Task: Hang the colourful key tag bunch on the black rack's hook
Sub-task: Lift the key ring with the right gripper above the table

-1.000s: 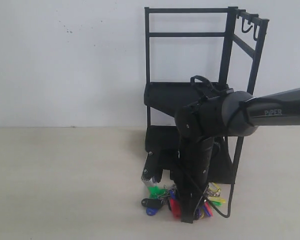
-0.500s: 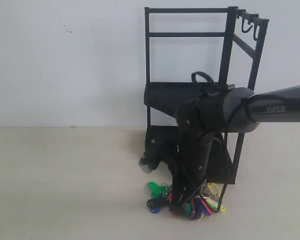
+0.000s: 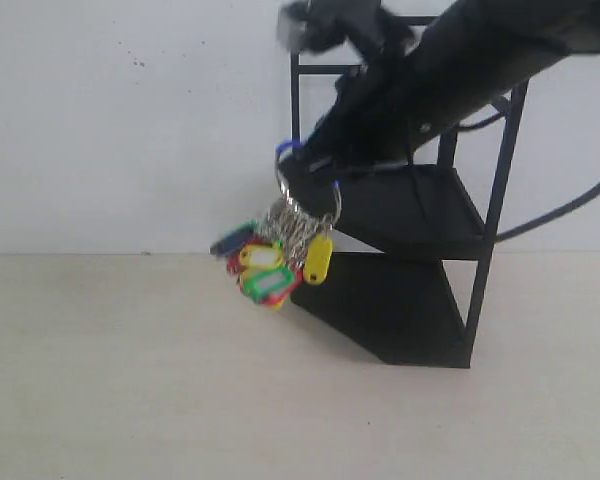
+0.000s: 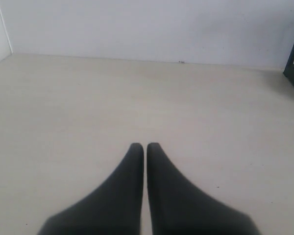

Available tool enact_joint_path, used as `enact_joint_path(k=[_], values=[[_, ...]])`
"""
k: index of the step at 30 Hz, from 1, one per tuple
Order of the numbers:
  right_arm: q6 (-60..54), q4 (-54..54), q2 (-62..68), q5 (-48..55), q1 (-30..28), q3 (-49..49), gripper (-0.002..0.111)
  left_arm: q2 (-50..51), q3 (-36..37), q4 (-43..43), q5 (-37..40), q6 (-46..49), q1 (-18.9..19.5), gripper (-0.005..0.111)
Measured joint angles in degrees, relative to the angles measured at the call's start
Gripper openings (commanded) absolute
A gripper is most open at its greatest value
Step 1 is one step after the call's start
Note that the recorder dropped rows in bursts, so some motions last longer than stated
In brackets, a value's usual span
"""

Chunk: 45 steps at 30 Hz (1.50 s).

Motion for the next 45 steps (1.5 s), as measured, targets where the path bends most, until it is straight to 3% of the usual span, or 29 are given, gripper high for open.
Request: enact_joint_path(k=[7, 11, 15, 19, 23, 27, 32, 36, 41, 45], values=[[-0.14, 1.66, -4.77, 3.12, -0.34, -0.35, 0.000, 0.00, 0.00, 0.00, 0.00, 0.00, 0.00, 0.004], [7.90, 1.08, -4.43, 3.04, -1.79, 0.12, 0.000, 0.00, 0.00, 0.00, 0.00, 0.00, 0.00, 0.004], [0.49, 0.56, -4.54, 5.24, -1.06, 0.12, 0.000, 0.00, 0.00, 0.00, 0.00, 0.00, 0.00, 0.004], [10.83, -0.99, -4.65, 3.77, -3.25, 0.12, 0.000, 0.00, 0.00, 0.00, 0.00, 0.00, 0.00, 0.004], [1.06, 1.54, -4.86, 7.11, -3.33, 0.12, 0.000, 0.00, 0.00, 0.00, 0.00, 0.00, 0.00, 0.004], [7.83, 2.57, -4.86, 4.41, -4.28, 0.22, 0.000, 0.00, 0.00, 0.00, 0.00, 0.00, 0.00, 0.004], [-1.25, 4.31, -4.86, 7.97, -2.70, 0.22, 0.000, 0.00, 0.00, 0.00, 0.00, 0.00, 0.00, 0.004], [10.75, -2.06, -4.86, 4.43, -3.02, 0.22, 0.000, 0.00, 0.00, 0.00, 0.00, 0.00, 0.00, 0.004], [2.31, -1.04, -4.86, 5.92, -1.45, 0.31, 0.000, 0.00, 0.00, 0.00, 0.00, 0.00, 0.00, 0.004], [12.12, -3.49, -4.86, 1.81, -2.33, 0.46, 0.000, 0.00, 0.00, 0.00, 0.00, 0.00, 0.00, 0.004]])
